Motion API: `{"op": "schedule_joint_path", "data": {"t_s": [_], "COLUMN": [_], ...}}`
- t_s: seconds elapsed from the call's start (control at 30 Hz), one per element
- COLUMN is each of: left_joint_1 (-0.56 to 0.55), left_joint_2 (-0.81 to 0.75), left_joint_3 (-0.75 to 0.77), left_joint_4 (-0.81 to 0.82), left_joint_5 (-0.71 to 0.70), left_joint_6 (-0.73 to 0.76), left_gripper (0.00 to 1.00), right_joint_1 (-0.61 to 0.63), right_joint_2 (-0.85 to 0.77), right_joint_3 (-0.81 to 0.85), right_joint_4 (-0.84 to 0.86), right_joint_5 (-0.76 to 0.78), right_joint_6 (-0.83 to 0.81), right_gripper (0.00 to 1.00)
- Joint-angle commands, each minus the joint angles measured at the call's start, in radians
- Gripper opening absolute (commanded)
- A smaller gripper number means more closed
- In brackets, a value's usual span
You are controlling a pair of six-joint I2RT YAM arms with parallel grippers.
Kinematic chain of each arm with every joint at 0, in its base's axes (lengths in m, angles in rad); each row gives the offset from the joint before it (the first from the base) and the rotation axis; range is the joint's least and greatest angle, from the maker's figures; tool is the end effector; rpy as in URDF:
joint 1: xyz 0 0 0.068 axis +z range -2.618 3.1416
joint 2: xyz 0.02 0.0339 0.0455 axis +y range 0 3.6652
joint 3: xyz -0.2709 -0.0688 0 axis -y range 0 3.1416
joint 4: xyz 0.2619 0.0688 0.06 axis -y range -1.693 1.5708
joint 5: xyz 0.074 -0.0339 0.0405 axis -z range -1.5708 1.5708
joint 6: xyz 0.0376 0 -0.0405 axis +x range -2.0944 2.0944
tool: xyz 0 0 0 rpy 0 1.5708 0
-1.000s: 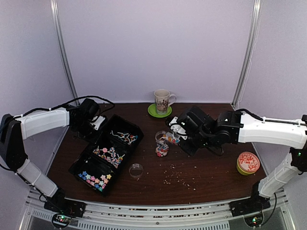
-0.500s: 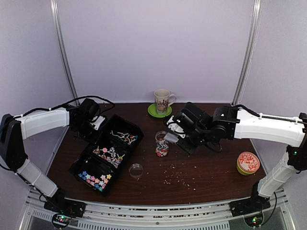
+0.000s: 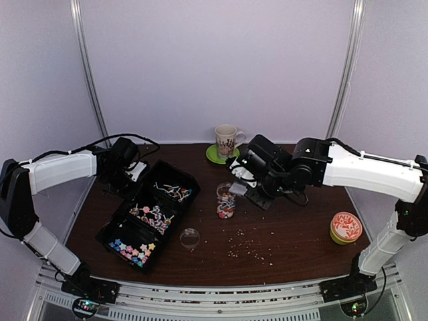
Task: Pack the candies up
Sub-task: Place the fake candies in the packing bottle, then adjust the plate at the center of the board.
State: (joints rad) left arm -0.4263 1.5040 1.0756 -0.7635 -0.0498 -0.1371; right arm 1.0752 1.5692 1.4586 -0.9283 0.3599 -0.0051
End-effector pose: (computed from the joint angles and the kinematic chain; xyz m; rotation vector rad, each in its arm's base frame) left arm 0.2797 -0.1250 0.2259 0.3851 2.7359 -0.0812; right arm 0.1742 0.2944 0.3210 -1.1826 2.2137 -0.0441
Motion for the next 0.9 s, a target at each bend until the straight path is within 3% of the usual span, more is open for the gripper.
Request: {"op": "schedule_joint_path", "data": {"t_s": [0.0, 0.13, 0.37, 0.47, 0.67, 0.87], "left_joint_1": [0.008, 0.008, 0.008, 0.008, 0.008, 0.008], "left_joint_2": [-0.025, -0.028, -0.027, -0.027, -0.027, -0.027], "left_joint_3": [0.06, 0.061, 0.061, 0.061, 0.06, 0.06], "left_joint_4": [0.046, 0.046, 0.047, 0.047, 0.052, 0.053], "left_joint_5": [0.029, 0.029, 0.033, 0.034, 0.036, 0.037], "left_joint_6": [-0.019, -0.019, -0.019, -0.018, -0.015, -0.015], "left_gripper": [0.0, 0.0, 0.0, 0.0, 0.0, 0.0], "right_joint_1": [-0.004, -0.001, 0.035, 0.049, 0.076, 0.096], "right_joint_2": [0.025, 0.0, -0.183, -0.217, -0.141, 0.083], "right_joint_3": [0.075, 0.05, -0.232, -0.277, -0.174, 0.127], "right_joint_4": [-0.058, -0.002, 0.48, 0.59, 0.544, 0.283], "right_joint_5": [0.03, 0.042, 0.059, 0.044, 0.062, 0.08], "right_joint_6": [-0.011, -0.048, -0.231, -0.273, -0.294, -0.199], "right_gripper": [0.0, 0.0, 0.0, 0.0, 0.0, 0.0]}}
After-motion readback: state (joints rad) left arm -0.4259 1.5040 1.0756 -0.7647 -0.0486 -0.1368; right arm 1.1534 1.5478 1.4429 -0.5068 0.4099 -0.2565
